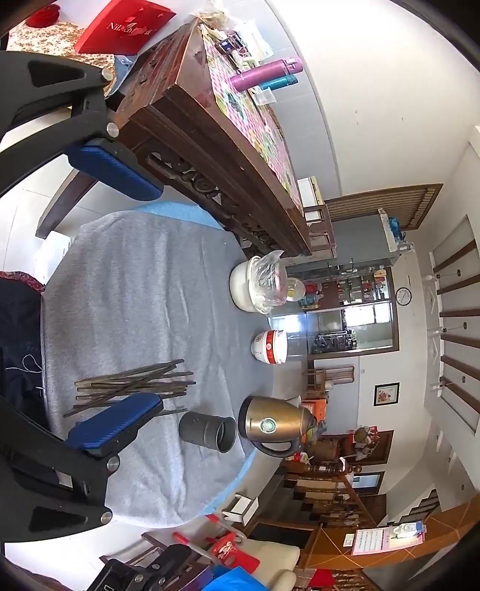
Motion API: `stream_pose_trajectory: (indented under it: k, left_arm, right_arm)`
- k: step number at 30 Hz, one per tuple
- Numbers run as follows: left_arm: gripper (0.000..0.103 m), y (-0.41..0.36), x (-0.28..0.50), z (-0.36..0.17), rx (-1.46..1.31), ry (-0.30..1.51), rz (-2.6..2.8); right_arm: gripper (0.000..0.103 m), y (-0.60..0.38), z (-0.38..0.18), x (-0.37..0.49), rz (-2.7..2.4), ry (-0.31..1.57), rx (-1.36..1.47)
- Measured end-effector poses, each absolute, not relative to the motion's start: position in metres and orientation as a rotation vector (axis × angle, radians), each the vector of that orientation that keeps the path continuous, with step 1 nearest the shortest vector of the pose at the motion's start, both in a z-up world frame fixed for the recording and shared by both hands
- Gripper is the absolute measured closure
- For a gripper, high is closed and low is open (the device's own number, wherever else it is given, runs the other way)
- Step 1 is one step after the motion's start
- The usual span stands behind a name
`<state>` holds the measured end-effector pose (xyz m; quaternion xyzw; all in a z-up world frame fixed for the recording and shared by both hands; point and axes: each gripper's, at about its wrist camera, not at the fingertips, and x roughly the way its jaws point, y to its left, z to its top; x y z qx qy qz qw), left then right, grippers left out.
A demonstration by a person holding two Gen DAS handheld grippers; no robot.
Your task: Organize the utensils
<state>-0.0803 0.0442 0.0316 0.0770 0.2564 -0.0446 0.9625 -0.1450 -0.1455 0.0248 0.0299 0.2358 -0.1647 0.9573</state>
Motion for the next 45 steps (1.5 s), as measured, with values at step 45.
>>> stream_pose_trajectory:
  k: [45]
  left_arm:
    - [0.000, 0.030, -0.058, 0.009, 0.159, 0.605, -0.123]
  right_arm:
    - [0.000, -0.154, 0.015, -0.126, -0.349, 0.552, 0.081]
